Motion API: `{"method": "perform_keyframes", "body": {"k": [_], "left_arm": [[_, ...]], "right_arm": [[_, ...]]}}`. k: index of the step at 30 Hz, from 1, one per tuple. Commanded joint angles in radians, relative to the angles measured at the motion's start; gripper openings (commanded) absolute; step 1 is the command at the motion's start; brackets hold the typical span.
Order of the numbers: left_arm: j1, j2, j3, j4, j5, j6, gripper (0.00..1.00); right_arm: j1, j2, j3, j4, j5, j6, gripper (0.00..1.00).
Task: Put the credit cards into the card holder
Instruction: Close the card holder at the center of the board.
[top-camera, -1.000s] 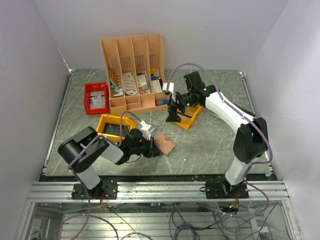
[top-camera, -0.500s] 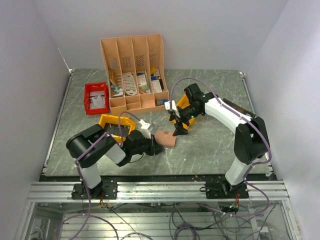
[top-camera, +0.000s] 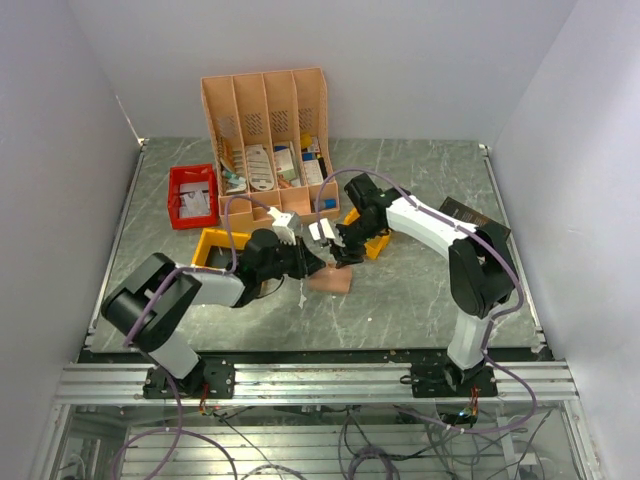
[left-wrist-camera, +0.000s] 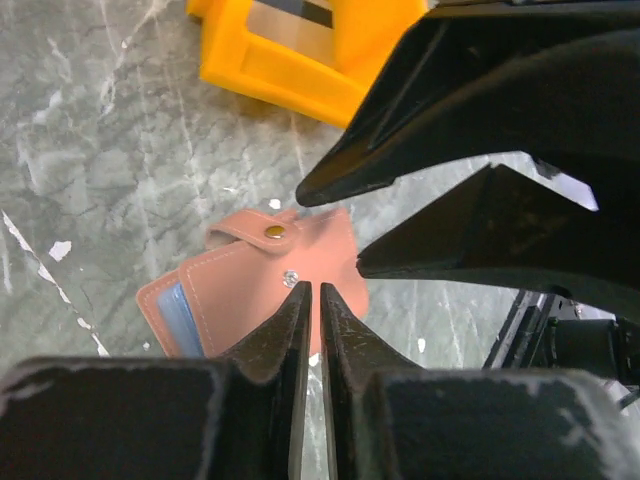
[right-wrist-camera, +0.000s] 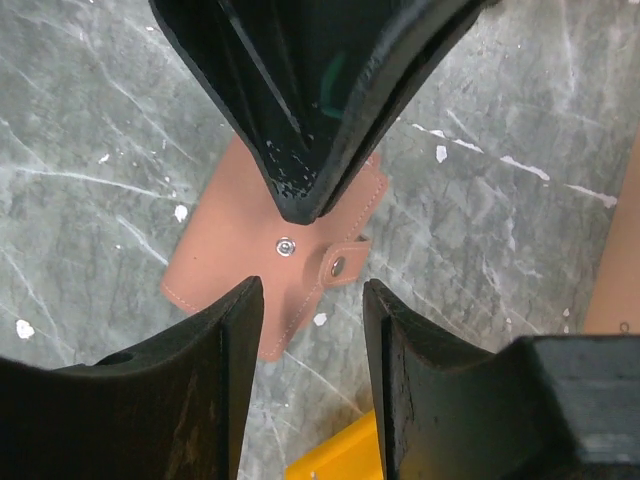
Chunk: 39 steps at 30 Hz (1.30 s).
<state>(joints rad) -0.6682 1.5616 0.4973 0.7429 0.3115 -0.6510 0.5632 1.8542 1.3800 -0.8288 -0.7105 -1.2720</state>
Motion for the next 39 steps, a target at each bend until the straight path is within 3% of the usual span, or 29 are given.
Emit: {"method": "perform_keyframes", "body": {"k": [1,18,39], "left_arm": [[0.01,0.076,0.064,-0.067,0.069,0.018,0.17],[0.021,0.188,0.086,-0.107,0.051,0.044,0.07],[0.037,0.223,0.05,-0.043,0.08,0.017,0.07]], "right_arm": [[0.003,0.02,0.018,0.031,0.034,0.01,0.44],[0.036,0.061,-0.004,0.055,0.081,0.028,0.34],[0.04,0.081,0.0,0.053,0.085,0.034,0.21]]}}
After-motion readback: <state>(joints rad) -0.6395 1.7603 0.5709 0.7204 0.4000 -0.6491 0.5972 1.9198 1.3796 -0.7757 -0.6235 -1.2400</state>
